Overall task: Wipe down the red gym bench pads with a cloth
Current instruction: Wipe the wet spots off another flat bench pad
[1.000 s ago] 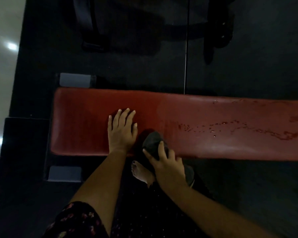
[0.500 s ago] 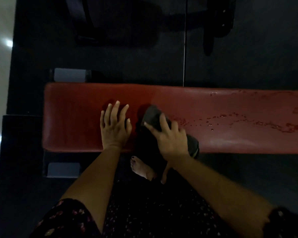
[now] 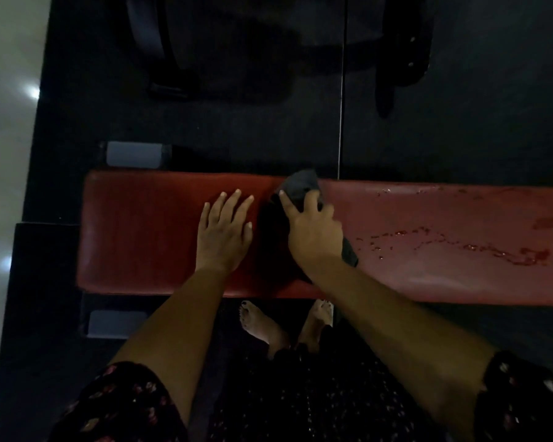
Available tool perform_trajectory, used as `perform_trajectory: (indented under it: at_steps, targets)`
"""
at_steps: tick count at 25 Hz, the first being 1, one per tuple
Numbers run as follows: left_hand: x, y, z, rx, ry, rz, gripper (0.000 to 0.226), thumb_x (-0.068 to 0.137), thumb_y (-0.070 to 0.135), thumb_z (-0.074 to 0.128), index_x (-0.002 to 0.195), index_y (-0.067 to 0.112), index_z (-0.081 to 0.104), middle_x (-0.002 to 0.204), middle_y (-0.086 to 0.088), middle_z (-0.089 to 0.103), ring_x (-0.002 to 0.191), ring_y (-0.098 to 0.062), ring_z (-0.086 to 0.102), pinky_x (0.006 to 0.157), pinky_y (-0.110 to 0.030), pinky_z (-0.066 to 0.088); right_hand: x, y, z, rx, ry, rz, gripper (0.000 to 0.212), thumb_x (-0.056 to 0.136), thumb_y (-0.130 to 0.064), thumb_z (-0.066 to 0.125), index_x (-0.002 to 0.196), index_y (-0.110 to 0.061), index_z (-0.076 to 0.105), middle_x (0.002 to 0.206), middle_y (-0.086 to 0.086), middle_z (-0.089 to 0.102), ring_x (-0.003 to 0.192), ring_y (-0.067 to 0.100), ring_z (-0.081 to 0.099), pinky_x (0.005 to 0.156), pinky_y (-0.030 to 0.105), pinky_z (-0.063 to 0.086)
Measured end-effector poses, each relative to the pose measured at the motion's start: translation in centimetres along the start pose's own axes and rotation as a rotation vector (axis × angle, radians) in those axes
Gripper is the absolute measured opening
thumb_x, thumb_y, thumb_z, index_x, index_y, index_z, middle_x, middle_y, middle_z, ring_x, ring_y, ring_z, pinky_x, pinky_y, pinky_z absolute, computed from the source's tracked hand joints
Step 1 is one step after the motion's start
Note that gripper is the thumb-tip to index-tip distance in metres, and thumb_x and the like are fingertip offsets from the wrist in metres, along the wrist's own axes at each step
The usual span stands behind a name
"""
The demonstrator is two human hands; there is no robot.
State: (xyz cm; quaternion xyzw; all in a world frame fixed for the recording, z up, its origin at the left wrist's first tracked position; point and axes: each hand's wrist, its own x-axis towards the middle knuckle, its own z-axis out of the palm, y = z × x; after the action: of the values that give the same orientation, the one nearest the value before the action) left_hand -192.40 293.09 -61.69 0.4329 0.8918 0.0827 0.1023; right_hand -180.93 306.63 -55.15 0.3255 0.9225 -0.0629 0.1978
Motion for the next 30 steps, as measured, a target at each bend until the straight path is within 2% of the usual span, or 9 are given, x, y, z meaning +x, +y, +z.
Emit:
perform_trajectory:
  at_steps: [2, 4, 7, 10, 12, 15, 19, 23, 30]
  targets:
    - [0.1, 0.4, -0.1, -0.010, -0.033, -0.041, 0.057, 0.092, 0.024, 0.056, 0.147, 0.020, 0.040, 0.152, -0.008, 0.040, 0.142, -0.030, 0.031, 0.116, -0.053, 0.022, -4.3, 0.0, 2.1, -0.040, 0.059, -0.083, 0.059, 0.098, -0.021, 0.037, 0.151, -0.040, 0.021, 0.147, 0.023, 0.029, 0.100, 0.039, 0.052, 0.068, 0.040, 0.051]
    - [0.1, 0.4, -0.1, 0.008, -0.027, -0.028, 0.056, 0.093, 0.025, 0.054, 0.147, 0.018, 0.040, 0.152, -0.007, 0.038, 0.142, -0.029, 0.031, 0.115, -0.053, 0.022, -8.5, 0.0, 3.5, -0.008, 0.051, -0.132, 0.052, 0.091, -0.028, 0.032, 0.139, -0.039, 0.048, 0.132, 0.022, 0.051, 0.078, 0.037, 0.060, 0.052, 0.036, 0.050]
    - [-0.5, 0.6, -0.1, 0.052, 0.038, 0.034, 0.055, 0.093, 0.030, 0.040, 0.147, 0.019, 0.038, 0.153, -0.005, 0.031, 0.142, -0.027, 0.028, 0.115, -0.054, 0.023, -13.6, 0.9, 6.2, -0.030, -0.013, -0.244, 0.053, 0.076, -0.044, 0.065, 0.129, -0.038, 0.060, 0.131, 0.019, 0.046, 0.074, 0.037, 0.062, 0.049, 0.040, 0.052]
    - [-0.6, 2.1, -0.5, -0.011, -0.034, 0.031, 0.059, 0.090, 0.020, 0.047, 0.149, 0.020, 0.035, 0.152, -0.006, 0.036, 0.142, -0.029, 0.030, 0.115, -0.058, 0.023, -15.9, 3.0, 7.6, -0.044, -0.087, -0.317, 0.073, 0.062, -0.033, 0.083, 0.130, -0.039, 0.058, 0.137, 0.015, 0.040, 0.083, 0.040, 0.061, 0.054, 0.044, 0.053]
    - [-0.6, 2.8, -0.5, -0.040, -0.074, 0.000, 0.061, 0.090, 0.017, 0.053, 0.148, 0.020, 0.037, 0.151, -0.006, 0.040, 0.143, -0.030, 0.030, 0.115, -0.060, 0.021, -14.7, 4.5, 6.9, -0.007, -0.031, -0.283, 0.063, 0.071, -0.037, 0.072, 0.132, -0.039, 0.056, 0.138, 0.012, 0.040, 0.084, 0.039, 0.059, 0.056, 0.041, 0.051]
    - [-1.1, 2.7, 0.2, 0.008, -0.029, 0.021, 0.053, 0.094, 0.027, 0.047, 0.146, 0.022, 0.039, 0.155, -0.004, 0.027, 0.142, -0.030, 0.028, 0.114, -0.060, 0.023, -9.4, 5.2, 3.9, -0.026, 0.096, -0.202, 0.061, 0.079, -0.027, 0.057, 0.139, -0.040, 0.049, 0.143, 0.013, 0.040, 0.087, 0.038, 0.056, 0.058, 0.038, 0.049]
    - [-1.6, 3.2, 0.3, 0.025, -0.050, 0.078, 0.054, 0.096, 0.041, 0.032, 0.149, 0.033, 0.027, 0.155, -0.002, 0.025, 0.142, -0.035, 0.025, 0.113, -0.062, 0.020, -0.2, 4.8, -0.3, -0.094, 0.066, -0.166, 0.063, 0.098, -0.021, 0.044, 0.151, -0.043, 0.017, 0.155, 0.011, 0.014, 0.112, 0.039, 0.042, 0.078, 0.044, 0.047]
    - [-1.6, 3.6, 0.1, 0.049, -0.167, 0.005, 0.057, 0.096, 0.044, 0.031, 0.152, 0.030, 0.026, 0.156, -0.003, 0.030, 0.146, -0.036, 0.018, 0.116, -0.061, 0.014, 5.3, 5.9, -2.2, -0.047, 0.010, 0.050, 0.061, 0.100, -0.019, 0.042, 0.150, -0.045, 0.018, 0.150, 0.007, 0.021, 0.111, 0.035, 0.042, 0.072, 0.039, 0.042]
    - [-1.4, 4.6, -0.3, 0.080, -0.156, -0.052, 0.057, 0.097, 0.043, 0.041, 0.151, 0.028, 0.031, 0.156, -0.002, 0.031, 0.146, -0.036, 0.018, 0.115, -0.061, 0.016, -3.9, 5.6, 1.4, -0.028, -0.009, -0.021, 0.074, 0.095, -0.021, 0.051, 0.152, -0.043, 0.010, 0.152, 0.018, 0.016, 0.103, 0.039, 0.046, 0.072, 0.041, 0.049]
